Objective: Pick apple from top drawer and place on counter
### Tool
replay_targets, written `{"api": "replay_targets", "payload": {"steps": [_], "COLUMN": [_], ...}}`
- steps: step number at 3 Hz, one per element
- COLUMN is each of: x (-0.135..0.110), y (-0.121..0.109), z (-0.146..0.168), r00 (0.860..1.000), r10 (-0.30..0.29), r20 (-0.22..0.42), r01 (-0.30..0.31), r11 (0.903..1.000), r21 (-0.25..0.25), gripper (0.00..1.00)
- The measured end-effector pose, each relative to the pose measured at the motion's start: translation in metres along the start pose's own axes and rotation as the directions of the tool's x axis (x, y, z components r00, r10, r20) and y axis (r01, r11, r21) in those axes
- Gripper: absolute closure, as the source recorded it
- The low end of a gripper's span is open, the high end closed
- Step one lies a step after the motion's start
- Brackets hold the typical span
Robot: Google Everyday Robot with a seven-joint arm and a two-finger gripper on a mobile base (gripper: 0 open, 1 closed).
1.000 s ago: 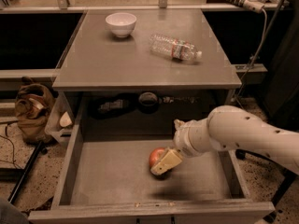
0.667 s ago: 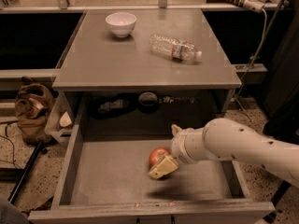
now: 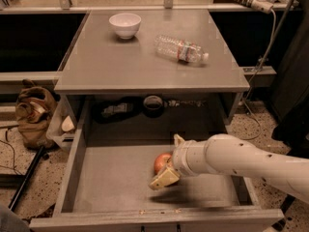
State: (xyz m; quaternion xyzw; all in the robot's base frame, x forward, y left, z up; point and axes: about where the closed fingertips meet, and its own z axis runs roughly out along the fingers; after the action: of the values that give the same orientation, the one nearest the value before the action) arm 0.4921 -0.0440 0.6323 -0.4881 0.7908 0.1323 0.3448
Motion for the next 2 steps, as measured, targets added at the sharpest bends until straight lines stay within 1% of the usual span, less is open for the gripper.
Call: {"api": "replay_targets", "payload": {"steps": [1, 2], "x": [0.0073, 0.0072], "y": [0.0041, 0.0041], "z": [0.0067, 0.0067], "r00": [0.999, 0.999], "r10": [0.036, 0.036], "r20": [-0.015, -0.015], "r01": [-0.036, -0.037], "r11": [0.9991, 0.9991], "r21": [-0.020, -0.020], "gripper": [0.18, 0.42]}}
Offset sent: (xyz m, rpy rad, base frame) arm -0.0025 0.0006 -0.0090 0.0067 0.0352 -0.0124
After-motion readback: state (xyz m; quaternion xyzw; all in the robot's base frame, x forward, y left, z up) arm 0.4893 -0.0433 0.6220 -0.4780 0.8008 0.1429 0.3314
